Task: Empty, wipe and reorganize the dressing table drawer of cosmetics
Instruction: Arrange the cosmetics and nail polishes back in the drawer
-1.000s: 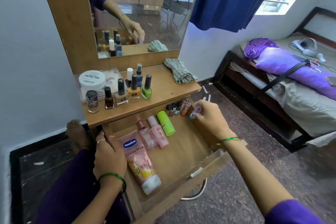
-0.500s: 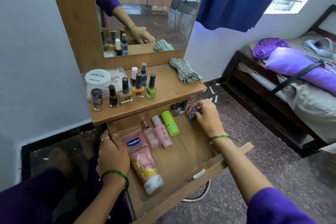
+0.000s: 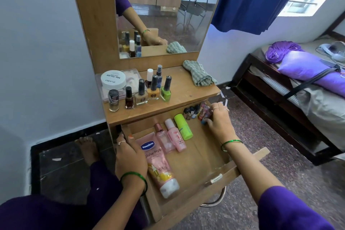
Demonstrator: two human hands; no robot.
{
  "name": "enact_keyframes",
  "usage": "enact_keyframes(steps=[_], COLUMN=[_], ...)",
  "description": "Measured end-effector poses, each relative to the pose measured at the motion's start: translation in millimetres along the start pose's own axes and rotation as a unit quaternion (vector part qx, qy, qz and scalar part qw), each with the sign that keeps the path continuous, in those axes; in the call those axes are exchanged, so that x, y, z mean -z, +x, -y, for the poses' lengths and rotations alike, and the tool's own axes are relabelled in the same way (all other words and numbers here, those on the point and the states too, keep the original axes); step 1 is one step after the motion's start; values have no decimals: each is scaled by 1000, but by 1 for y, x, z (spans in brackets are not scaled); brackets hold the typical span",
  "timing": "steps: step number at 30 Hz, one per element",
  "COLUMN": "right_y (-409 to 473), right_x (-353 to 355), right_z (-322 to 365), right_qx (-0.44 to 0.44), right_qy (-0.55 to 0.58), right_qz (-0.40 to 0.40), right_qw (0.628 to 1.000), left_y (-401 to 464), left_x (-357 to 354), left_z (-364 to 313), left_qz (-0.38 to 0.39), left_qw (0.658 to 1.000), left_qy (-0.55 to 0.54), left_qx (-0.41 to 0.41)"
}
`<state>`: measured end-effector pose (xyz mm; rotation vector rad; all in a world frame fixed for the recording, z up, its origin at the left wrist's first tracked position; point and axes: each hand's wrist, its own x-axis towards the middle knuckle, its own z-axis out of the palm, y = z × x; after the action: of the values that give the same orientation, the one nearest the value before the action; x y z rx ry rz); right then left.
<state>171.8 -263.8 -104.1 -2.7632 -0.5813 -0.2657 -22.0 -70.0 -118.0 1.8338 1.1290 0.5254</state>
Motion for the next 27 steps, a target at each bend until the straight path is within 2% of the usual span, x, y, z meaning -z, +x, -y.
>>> enact_keyframes(steps=[4, 15, 18, 21, 24, 27], right_y=[-2, 1, -4, -13, -10, 5], right_x=[-3, -3, 5, 21, 45, 66], right_z=[-6, -8, -4, 12, 54, 103], right_qx=[6, 0, -47, -89, -26, 96], right_qy=[26, 60, 112, 174, 215, 193], right_qz=[-15, -17, 3, -83, -161, -152], right_qw=[1000, 998, 993, 977, 963, 965], left_y=[-5, -2, -2, -1, -1, -2], left_x=[0, -1, 1, 2, 1, 3], left_z=[2, 4, 4, 3, 3, 3], left_qz=[6, 16, 19, 18, 13, 17], left_qw=[1000, 999, 999, 999, 999, 999], left_qy=[-28, 17, 20, 21, 24, 29], left_qx=[-7, -29, -30, -32, -35, -41])
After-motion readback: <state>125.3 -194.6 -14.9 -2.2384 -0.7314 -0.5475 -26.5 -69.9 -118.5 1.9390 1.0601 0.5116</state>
